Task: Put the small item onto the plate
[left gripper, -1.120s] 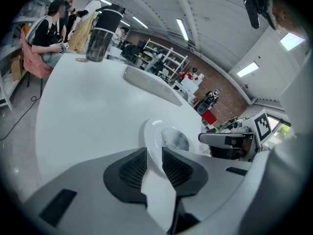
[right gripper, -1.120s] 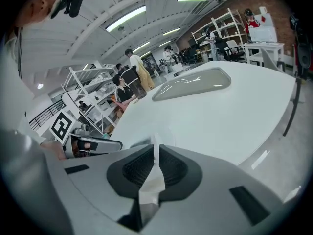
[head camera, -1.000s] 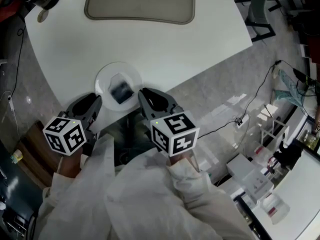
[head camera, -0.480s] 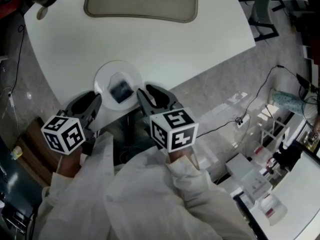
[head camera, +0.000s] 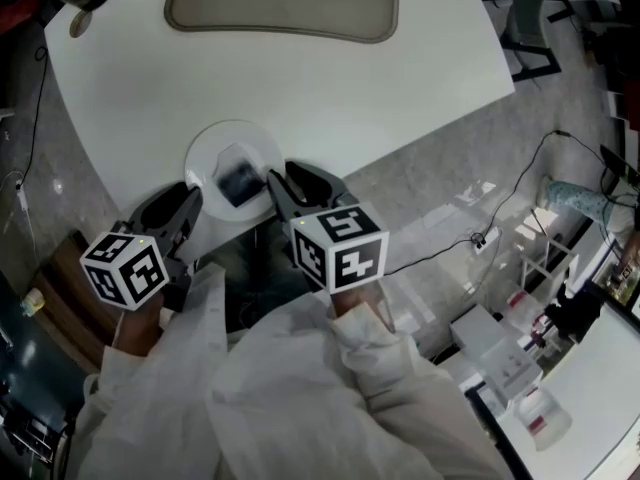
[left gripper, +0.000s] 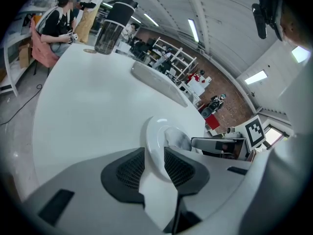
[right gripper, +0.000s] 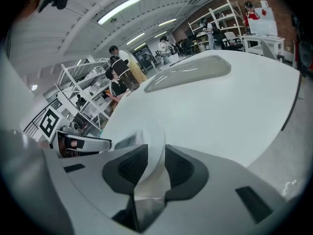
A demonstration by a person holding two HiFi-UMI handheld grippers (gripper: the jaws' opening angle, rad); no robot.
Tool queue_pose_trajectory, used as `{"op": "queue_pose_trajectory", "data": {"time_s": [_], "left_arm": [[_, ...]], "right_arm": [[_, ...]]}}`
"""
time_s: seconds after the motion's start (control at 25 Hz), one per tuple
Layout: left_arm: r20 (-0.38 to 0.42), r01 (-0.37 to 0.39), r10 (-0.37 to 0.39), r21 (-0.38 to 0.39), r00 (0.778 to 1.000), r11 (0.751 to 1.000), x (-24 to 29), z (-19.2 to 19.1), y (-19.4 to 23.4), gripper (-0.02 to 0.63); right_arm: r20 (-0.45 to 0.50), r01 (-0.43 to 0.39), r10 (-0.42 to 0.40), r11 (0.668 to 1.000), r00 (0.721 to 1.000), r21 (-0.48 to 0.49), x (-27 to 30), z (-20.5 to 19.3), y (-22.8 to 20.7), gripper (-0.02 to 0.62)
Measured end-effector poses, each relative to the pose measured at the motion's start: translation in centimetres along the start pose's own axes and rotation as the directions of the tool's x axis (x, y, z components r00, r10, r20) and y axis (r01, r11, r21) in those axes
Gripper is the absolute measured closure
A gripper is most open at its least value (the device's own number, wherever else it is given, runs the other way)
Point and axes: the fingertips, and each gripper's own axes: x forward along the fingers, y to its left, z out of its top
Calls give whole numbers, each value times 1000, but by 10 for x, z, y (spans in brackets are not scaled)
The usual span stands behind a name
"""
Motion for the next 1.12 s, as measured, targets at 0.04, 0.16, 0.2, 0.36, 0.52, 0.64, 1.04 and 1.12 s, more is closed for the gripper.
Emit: {"op": "queue_pose_trajectory", "data": {"time_s": [0.04, 0.16, 0.2, 0.36, 0.52, 0.64, 1.04, 1.12], "left_arm": [[2, 1, -1, -4, 1000, 1000, 0, 0, 0, 499], [6, 2, -2, -10, 1000, 1000, 0, -1, 1, 499], [9, 2, -2, -13, 1000, 1000, 1, -1, 1, 499], [23, 12, -11, -28, 1000, 1000, 2, 1, -2, 499], [28, 24, -23, -44, 999, 999, 3, 1, -2, 499], [24, 27, -26, -44, 999, 999, 2, 1, -4, 499], [35, 16, -14, -60, 999, 998, 2, 1, -5, 499], [33, 9, -7, -61, 999, 998, 2, 1, -4, 499]], "right_arm": [[-2, 1, -1, 1000, 1000, 2, 0, 0, 0, 500], [-5, 0, 1, 1000, 1000, 4, 1, -1, -1, 500], [-6, -2, 2, 1000, 1000, 4, 1, -2, 0, 500], [-9, -14, 14, 1000, 1000, 8, 1, -2, 0, 500], [-12, -13, 13, 1000, 1000, 12, 1, -2, -1, 500], [-8, -13, 13, 1000, 1000, 22, 0, -2, 0, 500], [45, -49, 40, 976, 998, 213, -1, -1, -5, 535], [49, -45, 35, 976, 998, 214, -1, -1, -5, 535]]}}
